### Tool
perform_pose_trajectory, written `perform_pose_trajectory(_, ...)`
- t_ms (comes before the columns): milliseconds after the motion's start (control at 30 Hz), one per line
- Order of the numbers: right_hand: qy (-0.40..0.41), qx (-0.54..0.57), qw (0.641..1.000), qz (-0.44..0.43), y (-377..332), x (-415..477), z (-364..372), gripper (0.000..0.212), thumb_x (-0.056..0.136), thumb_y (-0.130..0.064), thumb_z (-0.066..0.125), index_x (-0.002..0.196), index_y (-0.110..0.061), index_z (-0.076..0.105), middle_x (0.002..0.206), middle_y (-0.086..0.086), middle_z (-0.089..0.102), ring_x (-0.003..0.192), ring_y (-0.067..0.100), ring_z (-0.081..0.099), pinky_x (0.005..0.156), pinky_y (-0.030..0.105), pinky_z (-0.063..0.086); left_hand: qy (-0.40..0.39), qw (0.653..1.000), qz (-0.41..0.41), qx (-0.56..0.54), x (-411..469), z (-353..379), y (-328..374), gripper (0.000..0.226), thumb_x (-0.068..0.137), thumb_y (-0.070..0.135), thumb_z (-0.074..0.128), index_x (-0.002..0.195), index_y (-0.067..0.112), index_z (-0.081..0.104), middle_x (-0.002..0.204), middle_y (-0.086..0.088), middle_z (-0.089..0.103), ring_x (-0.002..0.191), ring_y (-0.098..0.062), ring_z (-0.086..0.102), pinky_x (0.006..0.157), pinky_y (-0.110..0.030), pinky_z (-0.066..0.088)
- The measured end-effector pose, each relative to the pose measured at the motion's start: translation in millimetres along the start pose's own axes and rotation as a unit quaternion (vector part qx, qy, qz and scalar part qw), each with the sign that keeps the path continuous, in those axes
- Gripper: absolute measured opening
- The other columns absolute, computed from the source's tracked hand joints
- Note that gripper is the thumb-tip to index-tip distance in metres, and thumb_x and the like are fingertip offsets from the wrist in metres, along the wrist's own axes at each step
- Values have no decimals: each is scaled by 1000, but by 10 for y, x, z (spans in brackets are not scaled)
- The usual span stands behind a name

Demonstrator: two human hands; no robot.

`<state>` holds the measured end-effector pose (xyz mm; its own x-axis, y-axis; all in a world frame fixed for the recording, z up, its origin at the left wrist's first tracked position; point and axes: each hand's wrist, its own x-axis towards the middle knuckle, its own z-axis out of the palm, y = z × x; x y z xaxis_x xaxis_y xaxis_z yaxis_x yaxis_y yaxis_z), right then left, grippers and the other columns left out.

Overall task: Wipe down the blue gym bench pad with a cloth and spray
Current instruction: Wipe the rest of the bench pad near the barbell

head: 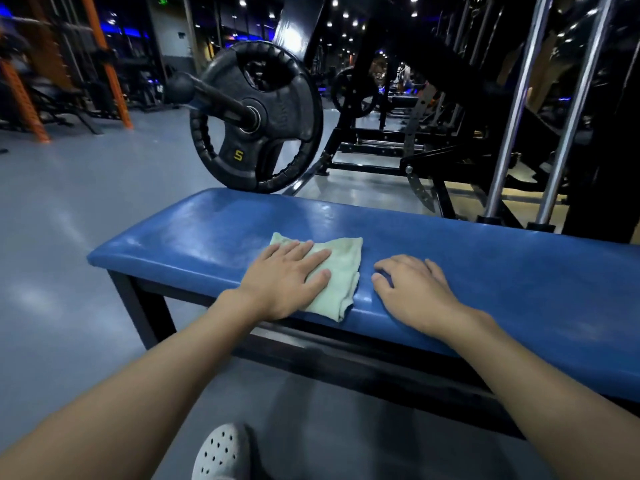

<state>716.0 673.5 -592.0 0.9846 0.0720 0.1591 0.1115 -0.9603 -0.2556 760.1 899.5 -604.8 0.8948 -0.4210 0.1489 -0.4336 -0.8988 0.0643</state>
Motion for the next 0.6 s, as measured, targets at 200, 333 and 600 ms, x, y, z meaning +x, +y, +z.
perform_pose_trajectory(200,-32,12,996,-78,-504,288,135,28,101,-37,36,114,-28,60,127,-8,52,134,13,35,121,47,3,26,999,-44,2,-140,-48,-709,76,85,67,1,154,43,25,164,6,23,150,-14,16,120,-35,7)
perform_pose_trajectory(333,-53,26,991,-121,-950,510,293,30,101,-36,36,115,-27,60,129,-6,53,133,14,37,121,47,4,40,996,-82,14,-232,-91,-1273,80,83,68,1,153,41,29,162,4,28,149,-15,20,121,-37,10)
perform_pose_trajectory(600,-47,46,975,-214,-1632,888,651,11,100,-32,36,96,-26,43,112,-6,51,113,17,42,115,44,21,58,983,-174,-7,-462,-155,-2368,84,78,72,4,150,42,34,159,4,32,148,-17,22,121,-38,12)
